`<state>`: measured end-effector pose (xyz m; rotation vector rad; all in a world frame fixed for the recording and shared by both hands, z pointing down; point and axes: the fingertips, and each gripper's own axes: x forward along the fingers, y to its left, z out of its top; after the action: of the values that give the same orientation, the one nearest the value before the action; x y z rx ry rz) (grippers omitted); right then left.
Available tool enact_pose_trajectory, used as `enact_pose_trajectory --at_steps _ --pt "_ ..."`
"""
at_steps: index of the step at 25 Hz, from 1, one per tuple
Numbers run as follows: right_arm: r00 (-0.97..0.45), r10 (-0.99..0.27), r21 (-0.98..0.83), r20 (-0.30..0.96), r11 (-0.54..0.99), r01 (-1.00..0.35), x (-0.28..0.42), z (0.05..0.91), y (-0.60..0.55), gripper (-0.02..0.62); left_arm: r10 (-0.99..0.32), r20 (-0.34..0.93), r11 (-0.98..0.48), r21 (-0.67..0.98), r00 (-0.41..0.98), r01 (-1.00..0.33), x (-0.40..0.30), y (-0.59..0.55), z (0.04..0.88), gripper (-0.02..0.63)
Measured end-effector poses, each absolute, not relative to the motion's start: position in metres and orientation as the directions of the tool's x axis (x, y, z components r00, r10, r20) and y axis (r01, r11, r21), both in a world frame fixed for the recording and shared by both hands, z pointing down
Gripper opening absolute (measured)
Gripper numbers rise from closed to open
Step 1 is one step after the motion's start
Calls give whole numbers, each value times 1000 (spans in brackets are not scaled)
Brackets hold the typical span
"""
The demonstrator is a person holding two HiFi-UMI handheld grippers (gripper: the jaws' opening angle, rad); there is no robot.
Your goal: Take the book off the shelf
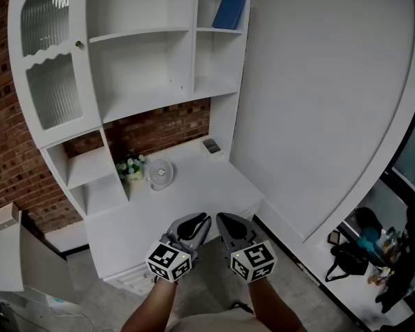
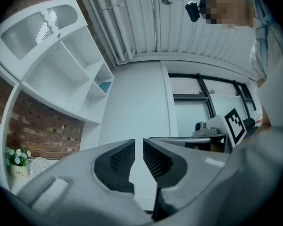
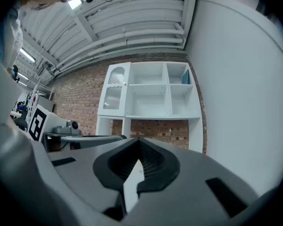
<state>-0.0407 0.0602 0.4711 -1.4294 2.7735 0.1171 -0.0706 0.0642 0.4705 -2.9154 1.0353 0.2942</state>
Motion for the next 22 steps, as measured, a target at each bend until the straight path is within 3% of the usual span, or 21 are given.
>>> enact_pose_trajectory --at_steps 22 --pt "-576 -813 6 -84 578 -816 -41 466 45 15 -631 -194 -768 21 751 -640 -77 49 465 57"
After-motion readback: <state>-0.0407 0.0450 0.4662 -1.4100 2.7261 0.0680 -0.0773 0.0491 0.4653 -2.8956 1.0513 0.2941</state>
